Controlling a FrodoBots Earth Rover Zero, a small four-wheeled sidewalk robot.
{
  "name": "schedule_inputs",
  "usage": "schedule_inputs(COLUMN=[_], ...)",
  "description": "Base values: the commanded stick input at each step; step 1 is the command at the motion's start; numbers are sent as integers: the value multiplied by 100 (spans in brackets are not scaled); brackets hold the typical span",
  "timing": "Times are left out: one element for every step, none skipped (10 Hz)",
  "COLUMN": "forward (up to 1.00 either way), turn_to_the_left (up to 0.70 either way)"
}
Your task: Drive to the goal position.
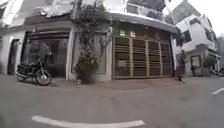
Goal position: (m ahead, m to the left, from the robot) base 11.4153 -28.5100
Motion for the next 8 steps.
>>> schedule_inputs(forward=[100,100,100,100,100,100,100,100], turn_to_the_left=[-40,-40,-40,-40,-40,-40,-40,-40])
